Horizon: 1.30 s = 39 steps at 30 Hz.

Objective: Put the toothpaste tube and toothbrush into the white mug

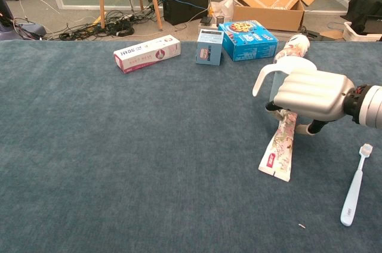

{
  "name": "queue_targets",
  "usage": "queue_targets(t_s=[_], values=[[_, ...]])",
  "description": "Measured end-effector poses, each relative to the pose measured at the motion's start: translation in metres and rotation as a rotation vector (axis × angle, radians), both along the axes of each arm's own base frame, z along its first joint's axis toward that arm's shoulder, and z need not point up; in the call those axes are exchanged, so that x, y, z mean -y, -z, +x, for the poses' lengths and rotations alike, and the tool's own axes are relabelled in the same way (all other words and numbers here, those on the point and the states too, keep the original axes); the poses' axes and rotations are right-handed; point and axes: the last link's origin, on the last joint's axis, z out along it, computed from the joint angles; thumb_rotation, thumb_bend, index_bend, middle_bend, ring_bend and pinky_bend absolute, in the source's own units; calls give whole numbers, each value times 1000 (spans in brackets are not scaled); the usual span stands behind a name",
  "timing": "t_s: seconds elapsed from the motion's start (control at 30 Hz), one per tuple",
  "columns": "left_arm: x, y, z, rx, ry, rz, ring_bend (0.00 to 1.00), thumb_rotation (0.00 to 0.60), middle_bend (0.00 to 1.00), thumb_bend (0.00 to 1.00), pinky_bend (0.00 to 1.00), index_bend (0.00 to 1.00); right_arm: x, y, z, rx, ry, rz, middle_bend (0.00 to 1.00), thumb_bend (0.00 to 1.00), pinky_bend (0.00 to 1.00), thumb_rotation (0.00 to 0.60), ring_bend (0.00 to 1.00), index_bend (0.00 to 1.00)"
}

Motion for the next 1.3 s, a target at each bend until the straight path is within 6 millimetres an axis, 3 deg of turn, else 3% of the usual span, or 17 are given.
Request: queue_targets(t_s=[0.57,1.3], values=[[0,0,0,3,0,1,330,600,403,0,280,315,-1,4,2,15,-7,-4,1000,192,1000,600,1000,660],[1,0,1,1,1,1,331,600,403,0,281,315,-20,-30,23,131,5,-3,1000,193,1000,600,1000,698]])
